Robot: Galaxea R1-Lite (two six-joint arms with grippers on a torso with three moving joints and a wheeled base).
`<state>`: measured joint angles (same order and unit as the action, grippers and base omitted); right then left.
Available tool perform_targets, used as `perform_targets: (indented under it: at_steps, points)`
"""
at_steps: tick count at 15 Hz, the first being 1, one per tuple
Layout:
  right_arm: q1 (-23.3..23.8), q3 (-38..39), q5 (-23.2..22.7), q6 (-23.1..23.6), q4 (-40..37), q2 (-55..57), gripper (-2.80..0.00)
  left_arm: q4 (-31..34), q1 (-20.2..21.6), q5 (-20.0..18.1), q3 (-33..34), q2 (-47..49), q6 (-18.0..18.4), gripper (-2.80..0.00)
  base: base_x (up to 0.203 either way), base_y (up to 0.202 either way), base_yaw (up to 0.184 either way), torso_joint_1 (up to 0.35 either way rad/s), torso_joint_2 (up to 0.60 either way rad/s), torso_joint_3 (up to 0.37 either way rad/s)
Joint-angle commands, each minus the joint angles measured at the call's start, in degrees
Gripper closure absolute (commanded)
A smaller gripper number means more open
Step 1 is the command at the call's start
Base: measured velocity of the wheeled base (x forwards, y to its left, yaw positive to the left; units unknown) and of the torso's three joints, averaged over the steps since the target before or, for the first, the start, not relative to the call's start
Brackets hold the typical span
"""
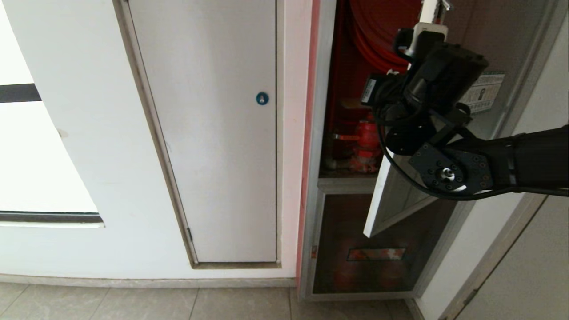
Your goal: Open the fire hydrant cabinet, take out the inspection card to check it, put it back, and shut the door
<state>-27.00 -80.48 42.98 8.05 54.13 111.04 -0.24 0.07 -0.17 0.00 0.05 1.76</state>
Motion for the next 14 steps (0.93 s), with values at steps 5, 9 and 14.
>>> perform_targets:
  at_steps: [5,9,14]
  points:
    - [-0.8,11.9,1.6,0.0,0.9,-12.0,0.00,0.0,0.0,0.0,0.1,0.0,0.0,0.00,0.000,0.000,0.000,0.000,0.00,0.000]
    - [-1.8,20.2,1.8,-0.1,1.9,-20.7,0.00,0.0,0.0,0.0,0.1,0.0,0.0,0.00,0.000,0.000,0.000,0.000,0.00,0.000]
    - [-2.2,27.2,2.0,0.0,1.0,-28.8,0.00,0.0,0.0,0.0,0.1,0.0,0.0,0.00,0.000,0.000,0.000,0.000,0.00,0.000]
